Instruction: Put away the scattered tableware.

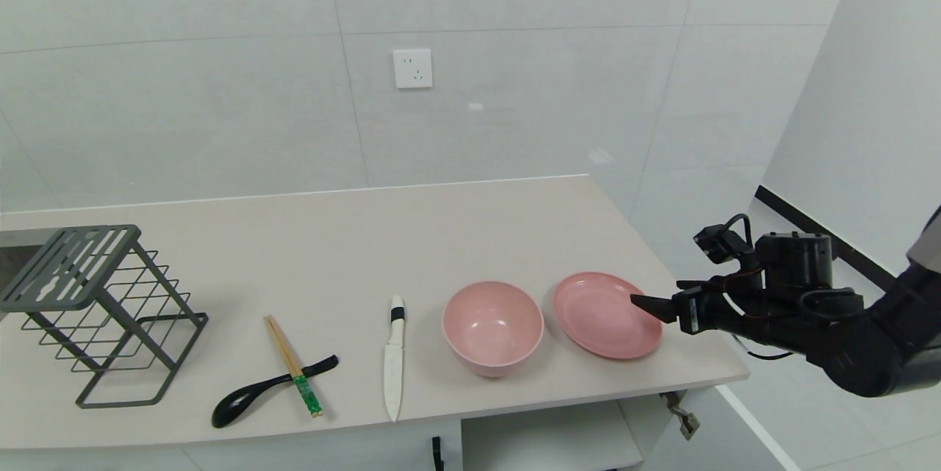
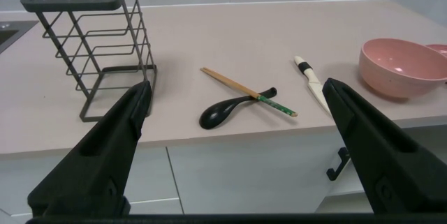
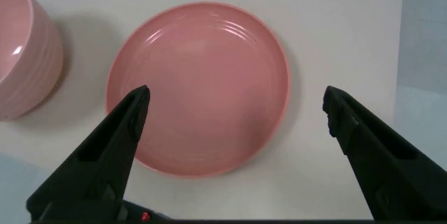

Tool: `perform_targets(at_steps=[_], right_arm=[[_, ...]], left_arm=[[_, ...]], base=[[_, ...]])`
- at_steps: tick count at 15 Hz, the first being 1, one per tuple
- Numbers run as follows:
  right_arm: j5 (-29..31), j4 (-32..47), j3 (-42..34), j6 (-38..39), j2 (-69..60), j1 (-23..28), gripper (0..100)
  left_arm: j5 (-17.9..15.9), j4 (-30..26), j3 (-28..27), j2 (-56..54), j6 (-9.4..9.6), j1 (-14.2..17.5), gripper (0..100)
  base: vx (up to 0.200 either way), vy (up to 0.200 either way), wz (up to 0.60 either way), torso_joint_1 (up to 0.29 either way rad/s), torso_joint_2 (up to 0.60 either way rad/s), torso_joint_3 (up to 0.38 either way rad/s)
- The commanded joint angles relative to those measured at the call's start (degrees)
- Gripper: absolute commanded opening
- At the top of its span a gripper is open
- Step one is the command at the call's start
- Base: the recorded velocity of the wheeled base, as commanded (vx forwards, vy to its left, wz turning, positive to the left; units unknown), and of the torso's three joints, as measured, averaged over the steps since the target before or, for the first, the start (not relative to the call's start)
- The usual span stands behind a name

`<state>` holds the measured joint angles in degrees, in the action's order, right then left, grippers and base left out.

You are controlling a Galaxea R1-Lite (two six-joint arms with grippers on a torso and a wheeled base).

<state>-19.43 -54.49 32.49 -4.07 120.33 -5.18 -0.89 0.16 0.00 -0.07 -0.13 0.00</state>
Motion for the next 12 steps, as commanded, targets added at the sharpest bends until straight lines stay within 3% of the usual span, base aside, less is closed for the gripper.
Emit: perform_targets(at_steps=[1,12], right_arm=[[0.0,-1.2,1.5,0.1,3.1,-0.1,100],[1.6,-2.3,10.5,1.1,10.7,0.6,100]], left_arm=[[0.0,0.0,0.0,0.1,-0.04,0.0,100],[0.0,0.0,0.0,0.1,-0.04,0.0,100]], base=[[0.000,0.000,0.00,0.000,0.00,0.000],[0.000,0.000,0.00,0.000,0.00,0.000]])
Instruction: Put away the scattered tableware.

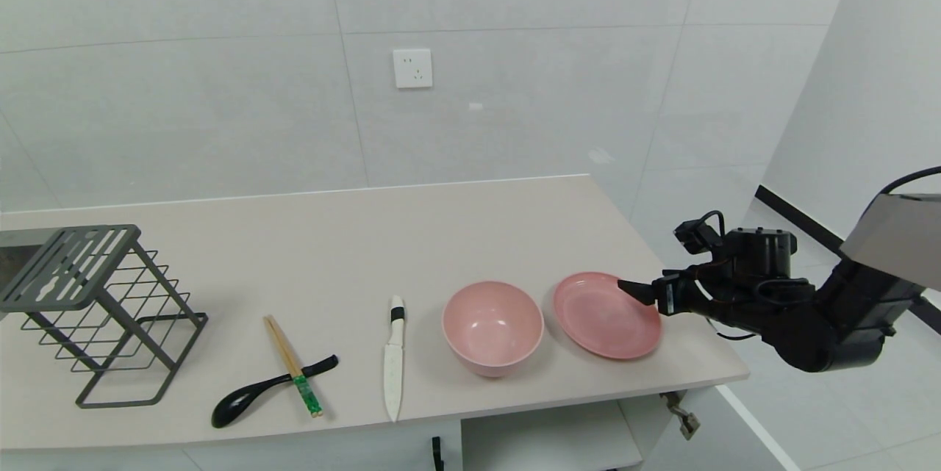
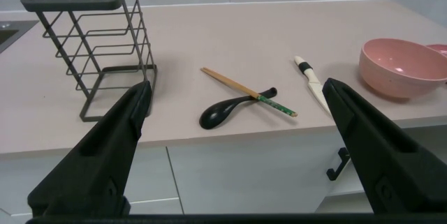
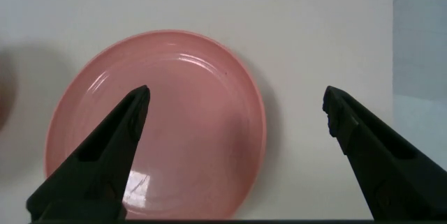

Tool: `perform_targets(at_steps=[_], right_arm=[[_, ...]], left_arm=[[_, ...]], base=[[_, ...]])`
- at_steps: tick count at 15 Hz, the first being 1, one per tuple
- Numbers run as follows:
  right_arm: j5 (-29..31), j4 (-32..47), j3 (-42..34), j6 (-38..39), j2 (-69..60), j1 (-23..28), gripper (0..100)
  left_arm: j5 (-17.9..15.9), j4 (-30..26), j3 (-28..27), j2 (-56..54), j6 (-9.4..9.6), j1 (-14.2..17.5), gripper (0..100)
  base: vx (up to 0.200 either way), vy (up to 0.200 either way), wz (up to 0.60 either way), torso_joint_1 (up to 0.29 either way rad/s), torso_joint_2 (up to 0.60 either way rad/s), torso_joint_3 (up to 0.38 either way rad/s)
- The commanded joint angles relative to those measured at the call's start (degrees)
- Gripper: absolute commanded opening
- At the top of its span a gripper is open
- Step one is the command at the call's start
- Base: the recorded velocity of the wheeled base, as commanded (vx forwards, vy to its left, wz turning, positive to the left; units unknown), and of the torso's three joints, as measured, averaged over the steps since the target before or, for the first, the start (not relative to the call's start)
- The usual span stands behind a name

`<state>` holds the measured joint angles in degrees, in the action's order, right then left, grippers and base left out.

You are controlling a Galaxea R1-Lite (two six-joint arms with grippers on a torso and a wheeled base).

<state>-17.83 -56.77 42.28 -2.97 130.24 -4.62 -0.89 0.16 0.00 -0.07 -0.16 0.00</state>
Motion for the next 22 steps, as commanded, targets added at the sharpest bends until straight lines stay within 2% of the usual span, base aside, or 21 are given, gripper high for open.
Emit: perform_targets(at_steps=[1,11,18,19,22], right_arm=[[0.0,0.0,0.8,0.0,1.0,0.0,100],[0.0,-0.1,0.3,-0.1,5.6,-0.4,100],[-0.1,-0.1,-1.0,-0.3,7.0,-2.9,100],[0.0,-0.4,-1.1,-0.2,7.0,-3.0,0],[2.3,-0.9,-2.4,0.8,8.3,-2.5,0]], left_arm=[[0.0,0.0,0.0,0.1,-0.02,0.0,100],[0.0,0.1,0.0,0.1,-0.37,0.0,100],[0.1,0.0,0.0,0.1,-0.37,0.0,100],[0.1,0.1,0.0,0.1,-0.37,0.0,100],[0.0,0.1,0.0,0.1,-0.37,0.0,100]], base=[[0.000,0.000,0.00,0.000,0.00,0.000],[0.000,0.000,0.00,0.000,0.00,0.000],[0.000,0.000,0.00,0.000,0.00,0.000],[0.000,0.000,0.00,0.000,0.00,0.000],[0.000,0.000,0.00,0.000,0.00,0.000]])
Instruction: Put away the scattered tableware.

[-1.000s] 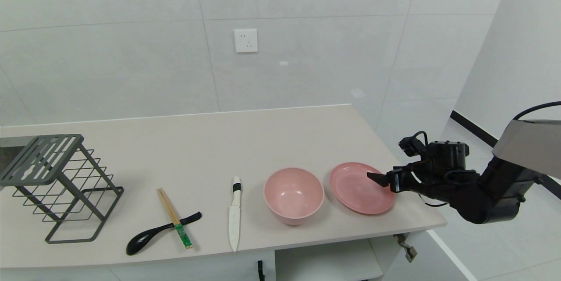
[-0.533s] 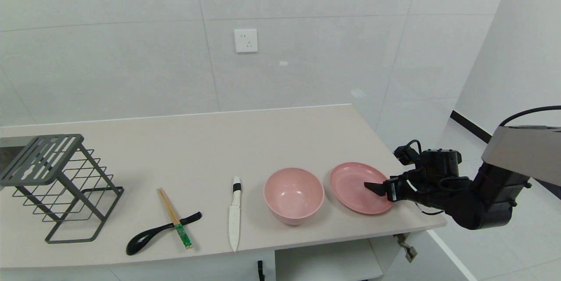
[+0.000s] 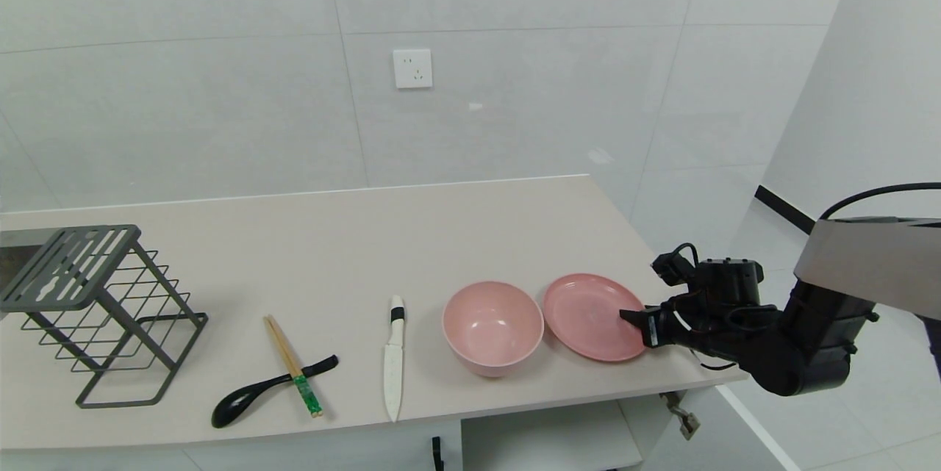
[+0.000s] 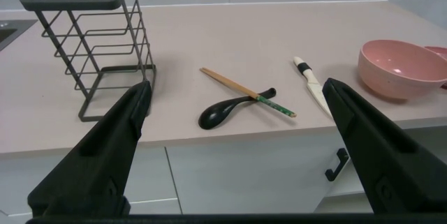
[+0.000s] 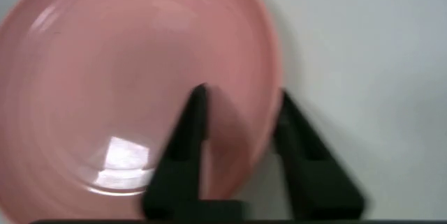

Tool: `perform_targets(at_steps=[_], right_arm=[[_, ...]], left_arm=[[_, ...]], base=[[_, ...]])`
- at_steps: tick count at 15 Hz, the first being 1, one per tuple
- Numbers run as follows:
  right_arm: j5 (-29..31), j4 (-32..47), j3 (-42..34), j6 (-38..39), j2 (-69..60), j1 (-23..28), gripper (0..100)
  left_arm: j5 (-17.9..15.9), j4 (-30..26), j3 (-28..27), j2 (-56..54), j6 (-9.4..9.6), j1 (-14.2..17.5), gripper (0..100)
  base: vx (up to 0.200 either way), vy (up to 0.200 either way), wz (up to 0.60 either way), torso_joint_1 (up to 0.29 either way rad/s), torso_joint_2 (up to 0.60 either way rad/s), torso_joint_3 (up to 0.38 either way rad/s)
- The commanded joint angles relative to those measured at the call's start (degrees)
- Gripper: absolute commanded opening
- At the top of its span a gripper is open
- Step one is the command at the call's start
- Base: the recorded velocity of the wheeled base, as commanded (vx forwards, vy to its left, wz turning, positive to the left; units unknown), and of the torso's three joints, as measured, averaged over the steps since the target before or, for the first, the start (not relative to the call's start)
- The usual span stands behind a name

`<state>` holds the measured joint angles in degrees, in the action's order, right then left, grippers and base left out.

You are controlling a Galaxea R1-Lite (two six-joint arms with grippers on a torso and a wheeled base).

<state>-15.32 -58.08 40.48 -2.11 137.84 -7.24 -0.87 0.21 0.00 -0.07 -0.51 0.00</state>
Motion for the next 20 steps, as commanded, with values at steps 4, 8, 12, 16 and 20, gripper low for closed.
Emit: perform_targets(at_steps=[4,8,12,16,20], right_arm=[[2.3,-0.9,-0.3,1.7,0.9,0.9,0],[2.3,-8.9,-0.6,5.4,-0.5,1.0,0],[2.3,-11.9,-1.5,5.9,-1.7,1.4,0],[2.1,-15.3,-5.8,13.3,-8.6,0.5,0],[1.8,-24.0,-14.6,19.1,-14.7,-0.8,0]], left_arm=[[0.0,0.0,0.0,0.1,-0.02,0.0,100],[0.0,0.1,0.0,0.1,-0.02,0.0,100],[0.1,0.1,0.0,0.1,-0.02,0.0,100],[0.0,0.0,0.0,0.1,-0.02,0.0,100],[0.0,0.1,0.0,0.1,-0.02,0.0,100]], base=[[0.000,0.000,0.00,0.000,0.00,0.000],[0.000,0.000,0.00,0.000,0.00,0.000],[0.000,0.000,0.00,0.000,0.00,0.000],[0.000,0.000,0.00,0.000,0.00,0.000],[0.000,0.000,0.00,0.000,0.00,0.000]])
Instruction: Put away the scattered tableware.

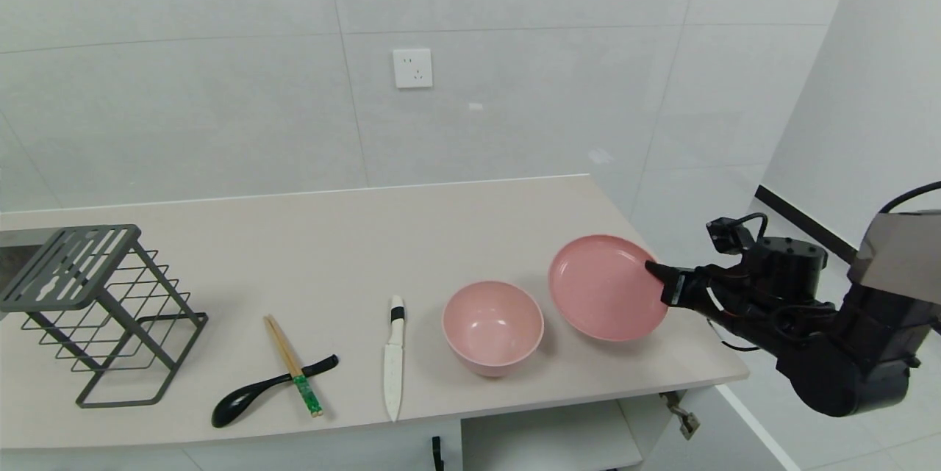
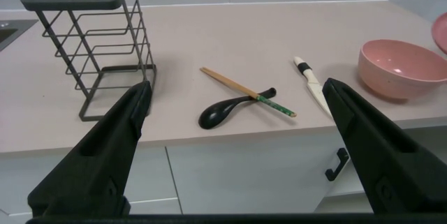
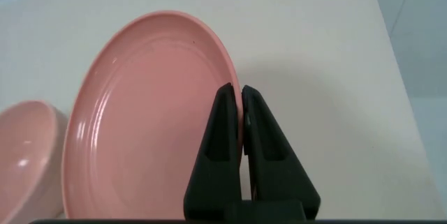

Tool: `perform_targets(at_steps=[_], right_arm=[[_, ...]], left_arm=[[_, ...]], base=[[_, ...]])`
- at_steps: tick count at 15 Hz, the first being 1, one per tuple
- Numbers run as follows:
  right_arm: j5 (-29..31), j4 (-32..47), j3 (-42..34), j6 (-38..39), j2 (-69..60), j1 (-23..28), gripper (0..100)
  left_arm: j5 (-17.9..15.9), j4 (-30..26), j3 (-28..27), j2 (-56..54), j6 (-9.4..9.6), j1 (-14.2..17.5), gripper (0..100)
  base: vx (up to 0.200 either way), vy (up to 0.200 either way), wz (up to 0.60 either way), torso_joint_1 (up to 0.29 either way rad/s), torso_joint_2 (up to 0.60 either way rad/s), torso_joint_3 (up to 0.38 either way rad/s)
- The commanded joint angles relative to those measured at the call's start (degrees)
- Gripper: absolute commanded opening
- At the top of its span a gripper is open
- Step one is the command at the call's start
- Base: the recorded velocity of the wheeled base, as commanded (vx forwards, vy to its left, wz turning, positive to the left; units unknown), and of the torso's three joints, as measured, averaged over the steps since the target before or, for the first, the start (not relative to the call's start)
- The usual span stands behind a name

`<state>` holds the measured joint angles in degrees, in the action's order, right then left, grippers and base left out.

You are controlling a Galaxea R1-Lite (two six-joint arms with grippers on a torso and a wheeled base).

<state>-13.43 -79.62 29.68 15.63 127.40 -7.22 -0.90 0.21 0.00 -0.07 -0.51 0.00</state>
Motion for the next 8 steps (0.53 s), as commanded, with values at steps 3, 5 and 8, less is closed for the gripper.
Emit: perform_targets(at_steps=[3,5,8], right_arm=[[0.7,-9.3,-8.4,1.6,-8.4,-3.3,0],[2.7,-10.4,-10.6,1.4,-11.3,-4.9,0],[4.3,-10.4,-12.9,1.3,-18.4,-5.3,0]], left_arm=[[-0.2,0.1,0.0,0.1,0.51,0.1,100],[-0.2,1.8,0.0,0.1,0.86,0.1,100],[-0.1,16.5,-0.1,0.1,-0.10,0.1,100]], base=[[0.000,0.000,0.00,0.000,0.00,0.000],[0.000,0.000,0.00,0.000,0.00,0.000],[0.000,0.000,0.00,0.000,0.00,0.000]])
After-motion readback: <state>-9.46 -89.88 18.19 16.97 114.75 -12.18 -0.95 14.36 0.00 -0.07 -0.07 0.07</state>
